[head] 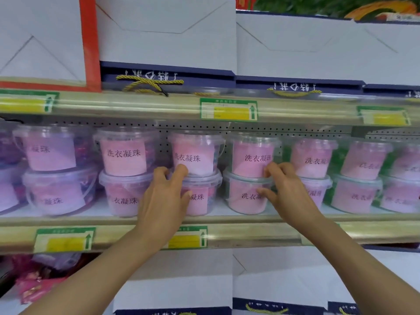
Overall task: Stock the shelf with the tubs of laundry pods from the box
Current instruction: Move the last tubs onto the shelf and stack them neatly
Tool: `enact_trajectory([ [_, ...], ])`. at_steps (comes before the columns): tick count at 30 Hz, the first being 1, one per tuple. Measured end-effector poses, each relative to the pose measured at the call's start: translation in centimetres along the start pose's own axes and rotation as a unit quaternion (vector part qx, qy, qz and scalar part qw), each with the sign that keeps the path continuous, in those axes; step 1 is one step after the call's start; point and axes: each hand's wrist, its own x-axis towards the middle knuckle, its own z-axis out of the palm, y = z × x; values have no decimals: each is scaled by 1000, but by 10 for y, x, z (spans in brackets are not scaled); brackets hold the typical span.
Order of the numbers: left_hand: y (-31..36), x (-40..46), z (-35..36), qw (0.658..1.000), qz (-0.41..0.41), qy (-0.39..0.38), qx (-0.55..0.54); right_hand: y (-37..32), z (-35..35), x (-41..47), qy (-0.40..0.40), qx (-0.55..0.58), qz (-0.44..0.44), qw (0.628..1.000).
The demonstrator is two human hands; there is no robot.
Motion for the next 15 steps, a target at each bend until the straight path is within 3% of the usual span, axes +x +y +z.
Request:
enact_trajectory([
  [15, -6, -1, -1, 1000, 25, 0, 1, 0, 2, -5, 32, -51, -19, 998],
])
